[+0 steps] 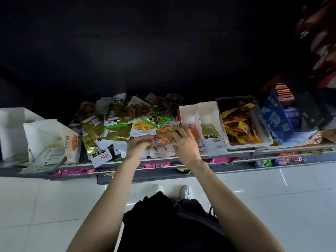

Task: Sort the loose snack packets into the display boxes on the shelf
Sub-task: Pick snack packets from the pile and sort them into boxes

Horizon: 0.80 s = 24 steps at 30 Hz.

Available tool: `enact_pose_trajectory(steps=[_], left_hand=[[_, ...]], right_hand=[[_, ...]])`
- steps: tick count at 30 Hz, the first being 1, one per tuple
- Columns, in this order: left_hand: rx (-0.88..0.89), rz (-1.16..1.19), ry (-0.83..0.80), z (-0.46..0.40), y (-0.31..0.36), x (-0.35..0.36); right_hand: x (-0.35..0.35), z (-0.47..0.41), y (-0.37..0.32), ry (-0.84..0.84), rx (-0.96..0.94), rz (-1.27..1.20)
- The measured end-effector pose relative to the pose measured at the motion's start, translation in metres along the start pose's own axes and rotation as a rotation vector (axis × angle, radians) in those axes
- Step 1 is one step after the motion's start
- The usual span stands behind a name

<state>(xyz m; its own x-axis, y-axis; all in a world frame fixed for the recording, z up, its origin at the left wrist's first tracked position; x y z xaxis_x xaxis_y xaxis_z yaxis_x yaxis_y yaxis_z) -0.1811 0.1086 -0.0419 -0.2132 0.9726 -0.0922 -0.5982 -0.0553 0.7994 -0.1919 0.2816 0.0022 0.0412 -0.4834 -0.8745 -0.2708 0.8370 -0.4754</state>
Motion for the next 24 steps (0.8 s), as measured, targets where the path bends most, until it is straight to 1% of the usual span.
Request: enact_pose_trajectory(steps=[2, 4, 6, 9, 11, 13, 14, 16, 17, 19, 21, 22, 24], left_hand=[[0.049, -0.028, -0.101, 0.015, 0.013, -0.019], [0.1, -0.049, -0.208, 0.027, 0.029, -0.029], [0.132, -0.057, -0.27, 0.033, 0.042, -0.027], [0.226, -0.156, -0.302, 0.04, 0.063, -0.009], [0.35, -0.276, -0.322, 0.041, 0.077, 0.008], [0.518, -0.473, -0.397, 0.045, 0.09, 0.032], [0.623, -0.615, -0.414, 0.046, 0.095, 0.043], [0.897, -0.884, -0.373, 0.047, 0.105, 0.068], [1.017, -0.968, -0.343, 0.047, 0.108, 0.081], [1.163, -1.047, -0.311, 0.045, 0.11, 0.102], [1.255, -1.049, -0.306, 0.04, 0.108, 0.117], [1.272, -1.013, -0.304, 0.035, 0.106, 0.12], [1.241, -0.89, -0.278, 0.021, 0.099, 0.119]], right_hand=[[-0.013, 0.0, 0.007, 0.124, -0.024, -0.102], [-0.032, 0.0, 0.007, 0.177, -0.06, -0.218], [-0.051, 0.001, 0.004, 0.197, -0.112, -0.271], [-0.082, 0.008, 0.002, 0.289, -0.166, -0.169], [-0.099, 0.014, 0.008, 0.335, -0.176, -0.09], [-0.11, 0.017, 0.014, 0.348, -0.198, 0.026], [-0.113, 0.016, 0.017, 0.345, -0.216, 0.091], [-0.115, 0.013, 0.021, 0.339, -0.243, 0.205], [-0.116, 0.012, 0.02, 0.337, -0.245, 0.242], [-0.12, 0.011, 0.018, 0.342, -0.229, 0.268], [-0.126, 0.012, 0.019, 0.367, -0.162, 0.226], [-0.127, 0.015, 0.022, 0.38, -0.115, 0.182], [-0.126, 0.021, 0.032, 0.404, -0.024, 0.089]])
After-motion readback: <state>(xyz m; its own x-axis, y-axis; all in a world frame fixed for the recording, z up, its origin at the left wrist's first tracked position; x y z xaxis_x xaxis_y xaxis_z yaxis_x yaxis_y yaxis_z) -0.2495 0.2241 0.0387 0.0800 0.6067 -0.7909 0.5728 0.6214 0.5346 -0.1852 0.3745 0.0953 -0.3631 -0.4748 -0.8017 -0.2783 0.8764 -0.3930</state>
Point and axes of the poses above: each hand's wrist, its own z-axis away from the middle knuckle, its own x-axis out of the palm, y = z × x, the point moved 6 cm from there along -z, towards the middle knuckle, and after that the axes turned 1 degree about x, right-handed, at the moved point
